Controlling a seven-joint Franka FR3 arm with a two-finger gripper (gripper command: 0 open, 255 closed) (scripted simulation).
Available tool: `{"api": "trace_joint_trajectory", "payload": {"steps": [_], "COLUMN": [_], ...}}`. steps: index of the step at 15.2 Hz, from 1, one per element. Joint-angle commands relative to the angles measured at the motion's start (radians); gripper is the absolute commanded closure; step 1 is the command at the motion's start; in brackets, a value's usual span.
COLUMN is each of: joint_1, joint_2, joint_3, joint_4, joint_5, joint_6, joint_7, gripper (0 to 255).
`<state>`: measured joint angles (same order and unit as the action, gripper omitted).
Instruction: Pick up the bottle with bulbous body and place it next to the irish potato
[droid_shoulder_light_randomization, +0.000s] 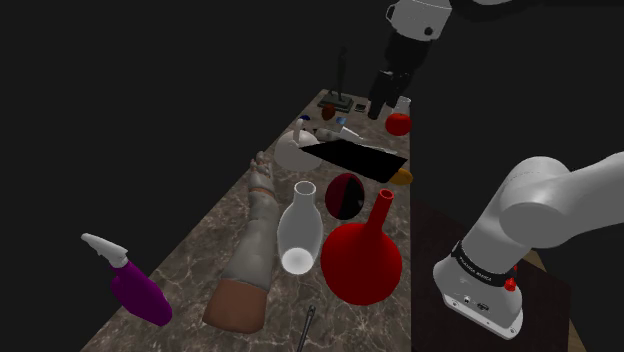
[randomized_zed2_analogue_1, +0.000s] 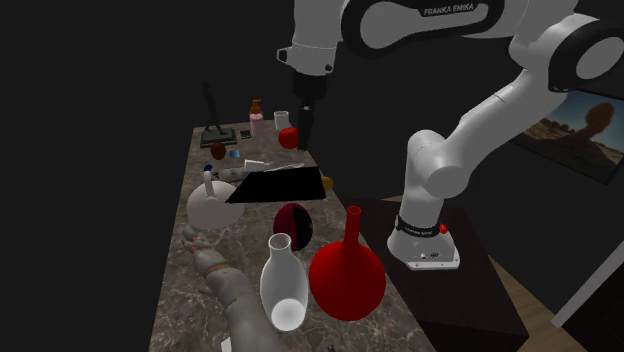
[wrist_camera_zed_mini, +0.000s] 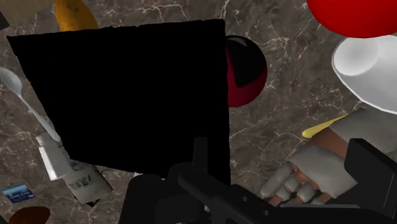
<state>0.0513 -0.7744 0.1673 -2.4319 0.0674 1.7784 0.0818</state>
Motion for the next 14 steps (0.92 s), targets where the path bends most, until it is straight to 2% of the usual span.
{"api": "trace_joint_trajectory", "payload": {"steps": [1,8,14], "joint_1": [0.017,0.056,0.069], "joint_2": [0.023,0.145,0.295], "joint_3": [0.048,0.198,0.331], "joint_4": [-0.007,0.005,0.060], "joint_5": [0.030,0.106,0.135], "joint_6": [0.024,0.117,0.203], "joint_7": [0.053,0.214,0.358], "gripper": [0,0,0]}}
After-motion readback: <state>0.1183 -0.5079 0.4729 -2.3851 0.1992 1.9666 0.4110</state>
